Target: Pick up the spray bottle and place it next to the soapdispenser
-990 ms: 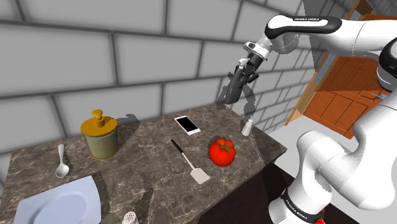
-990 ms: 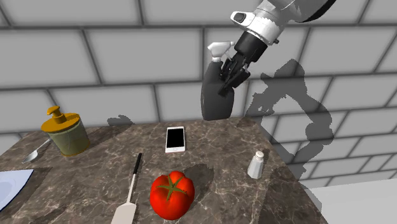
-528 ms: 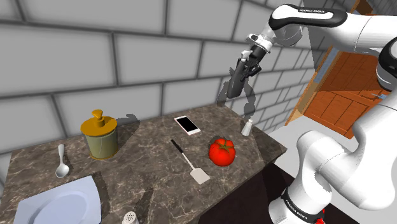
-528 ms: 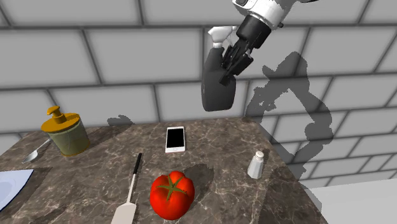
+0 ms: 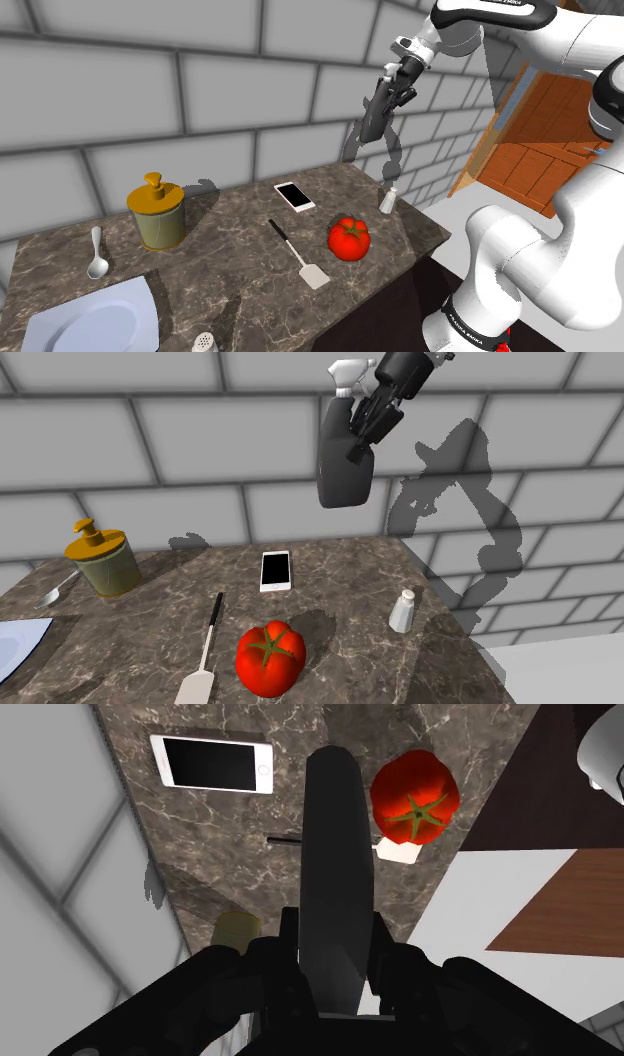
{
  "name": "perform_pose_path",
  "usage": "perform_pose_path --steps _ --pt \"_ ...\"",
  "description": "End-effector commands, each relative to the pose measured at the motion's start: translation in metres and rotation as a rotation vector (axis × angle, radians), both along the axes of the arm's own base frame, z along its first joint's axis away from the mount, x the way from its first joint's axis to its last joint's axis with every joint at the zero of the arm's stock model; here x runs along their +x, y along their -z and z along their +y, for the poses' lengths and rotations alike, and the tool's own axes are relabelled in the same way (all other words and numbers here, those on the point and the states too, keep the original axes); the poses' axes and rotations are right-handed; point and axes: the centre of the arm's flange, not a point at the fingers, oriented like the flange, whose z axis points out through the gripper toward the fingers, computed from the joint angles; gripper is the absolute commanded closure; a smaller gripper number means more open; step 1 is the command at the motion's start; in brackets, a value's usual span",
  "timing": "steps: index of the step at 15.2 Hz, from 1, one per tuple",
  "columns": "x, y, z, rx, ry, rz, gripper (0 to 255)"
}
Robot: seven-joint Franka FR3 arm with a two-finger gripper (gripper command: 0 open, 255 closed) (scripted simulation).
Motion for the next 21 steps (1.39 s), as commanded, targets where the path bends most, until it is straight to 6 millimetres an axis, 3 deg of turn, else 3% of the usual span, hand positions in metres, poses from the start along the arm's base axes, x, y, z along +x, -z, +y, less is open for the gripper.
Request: perform_pose_path --steps 1,3,21 --pt "0.0 -0.01 0.0 0.0 0.0 0.0 255" --pt "0.0 -0.019 0.0 0.0 0.0 0.0 255" --pt "0.096 -0.005 0.218 0.0 0.0 0.0 255"
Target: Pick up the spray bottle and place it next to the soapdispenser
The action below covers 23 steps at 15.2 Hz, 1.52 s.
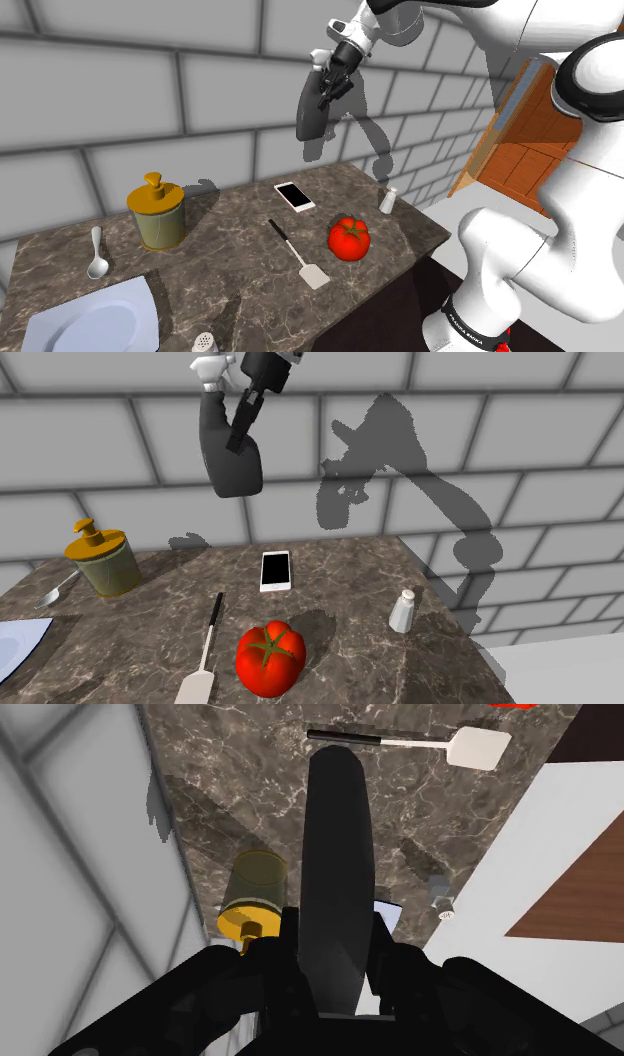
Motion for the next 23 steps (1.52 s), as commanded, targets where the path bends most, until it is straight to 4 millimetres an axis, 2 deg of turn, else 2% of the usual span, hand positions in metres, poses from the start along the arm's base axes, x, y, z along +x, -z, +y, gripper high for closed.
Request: perform_pose_path --steps 1,21,22,23 --pt "0.012 0.002 0.026 0.0 0.001 -0.002 255" --pt "0.118 0.017 0.268 0.0 0.001 -0.002 255" --pt "0.138 0.028 0.235 -0.006 0.044 0.017 255" --pt "0.14 0.03 0.234 -0.007 0.05 0.017 255"
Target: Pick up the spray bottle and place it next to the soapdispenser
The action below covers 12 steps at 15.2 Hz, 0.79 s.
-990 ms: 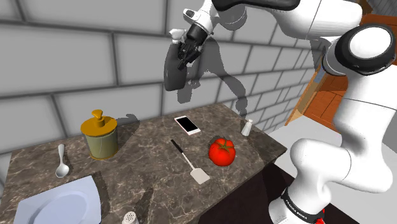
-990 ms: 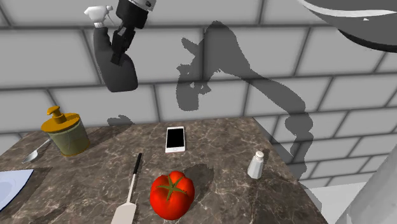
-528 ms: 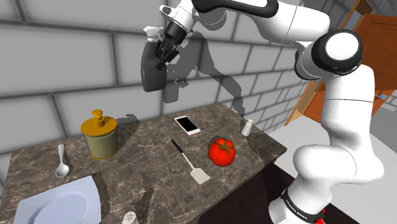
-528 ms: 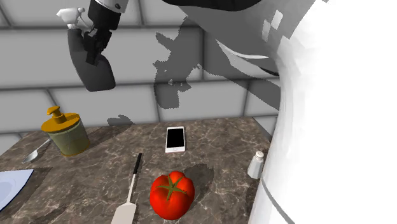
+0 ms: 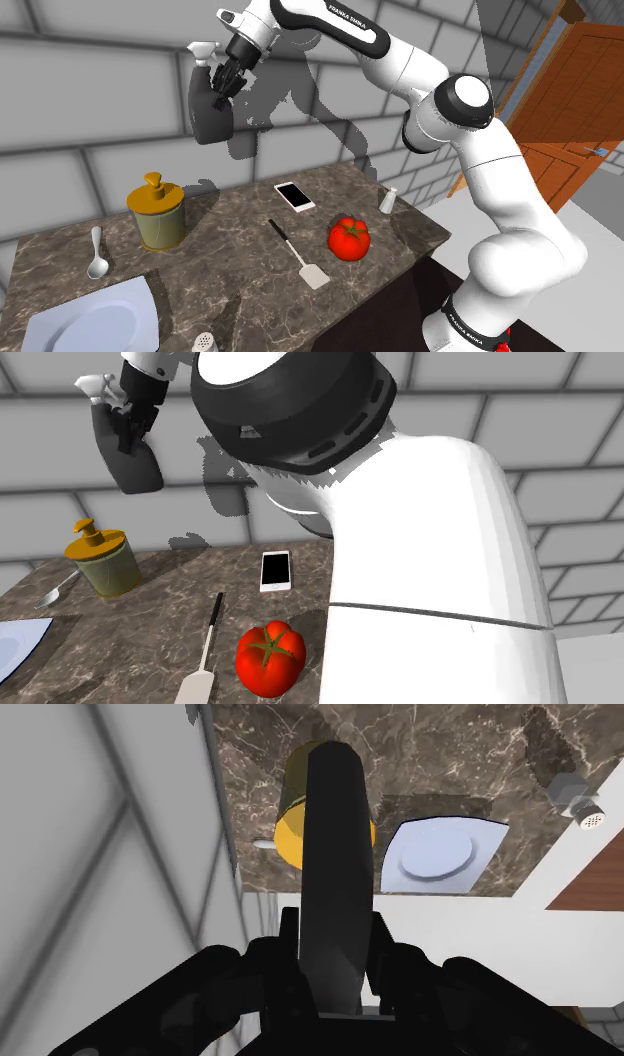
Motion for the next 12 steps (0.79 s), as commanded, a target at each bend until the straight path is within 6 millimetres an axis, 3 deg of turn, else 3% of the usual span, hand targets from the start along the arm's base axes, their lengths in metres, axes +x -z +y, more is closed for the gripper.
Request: perform_pose_path --steps 1,6,7,11,12 --pt "0.014 0.01 -0.017 -0.02 0.039 0.001 255" --pt "0.006 0.011 -0.018 -0.018 0.036 -0.003 255" --pt "0.006 0.011 -0.018 -0.018 0.036 -0.003 0" --pt "-0.009 0.001 -0.083 0.152 0.049 -0.048 0" --pt "-0.009 0.005 -0.08 0.152 0.049 -0.048 0"
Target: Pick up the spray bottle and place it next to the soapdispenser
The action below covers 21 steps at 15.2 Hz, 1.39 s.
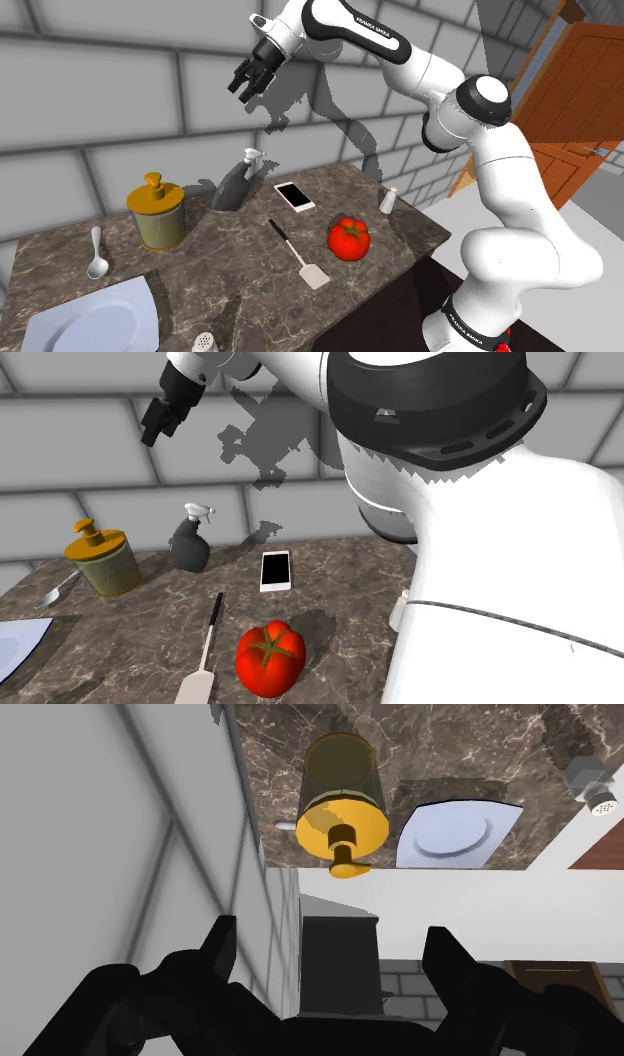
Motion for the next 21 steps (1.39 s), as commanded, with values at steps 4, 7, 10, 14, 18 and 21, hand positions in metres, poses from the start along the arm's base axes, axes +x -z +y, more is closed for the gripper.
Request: perform_pose_path --steps 4,7,10,14,18,21 --pt "0.0 0.017 0.007 0.021 0.002 -0.008 0" --pt "0.002 0.028 0.016 0.021 0.002 -0.008 0" --pt "0.002 0.028 0.016 0.021 0.002 -0.008 0" --pt "0.002 0.028 0.016 0.021 0.002 -0.008 0" --pt "0.002 0.028 0.016 0.021 0.002 -0.008 255" --pt "0.002 0.028 0.016 0.021 0.002 -0.008 255"
